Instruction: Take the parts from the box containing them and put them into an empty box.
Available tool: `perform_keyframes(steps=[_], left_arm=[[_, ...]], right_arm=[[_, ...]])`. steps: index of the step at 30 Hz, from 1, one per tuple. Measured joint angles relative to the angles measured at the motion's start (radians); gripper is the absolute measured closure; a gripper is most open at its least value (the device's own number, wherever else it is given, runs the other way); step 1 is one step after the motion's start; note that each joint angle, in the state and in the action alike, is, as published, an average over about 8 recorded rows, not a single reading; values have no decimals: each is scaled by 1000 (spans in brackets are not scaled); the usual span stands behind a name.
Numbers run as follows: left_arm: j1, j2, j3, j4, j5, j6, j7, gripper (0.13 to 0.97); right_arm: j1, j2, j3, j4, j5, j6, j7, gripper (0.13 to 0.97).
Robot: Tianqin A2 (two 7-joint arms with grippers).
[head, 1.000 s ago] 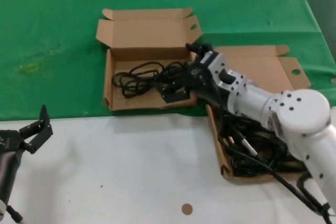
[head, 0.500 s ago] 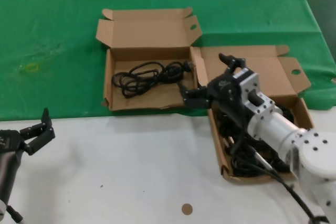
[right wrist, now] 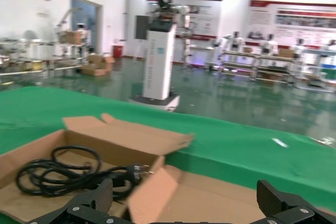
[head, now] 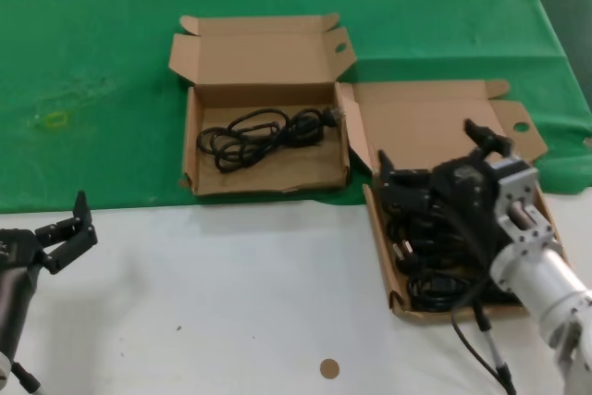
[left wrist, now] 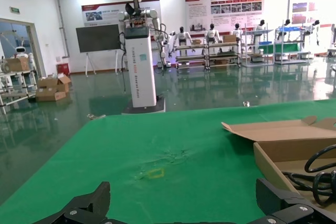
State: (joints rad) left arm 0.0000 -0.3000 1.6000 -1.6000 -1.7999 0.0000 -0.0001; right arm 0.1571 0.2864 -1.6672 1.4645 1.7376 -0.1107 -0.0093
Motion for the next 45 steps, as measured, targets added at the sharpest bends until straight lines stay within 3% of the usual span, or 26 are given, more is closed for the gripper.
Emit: perform_keyframes(steps=[9, 45], left_arm=[[0, 0, 0, 0, 0, 0, 0, 132], [0, 0, 0, 0, 0, 0, 0, 132]], right_arm=[[-109, 9, 47, 94, 43, 77, 7, 129], [-114, 10, 49, 98, 45, 80, 7, 129]])
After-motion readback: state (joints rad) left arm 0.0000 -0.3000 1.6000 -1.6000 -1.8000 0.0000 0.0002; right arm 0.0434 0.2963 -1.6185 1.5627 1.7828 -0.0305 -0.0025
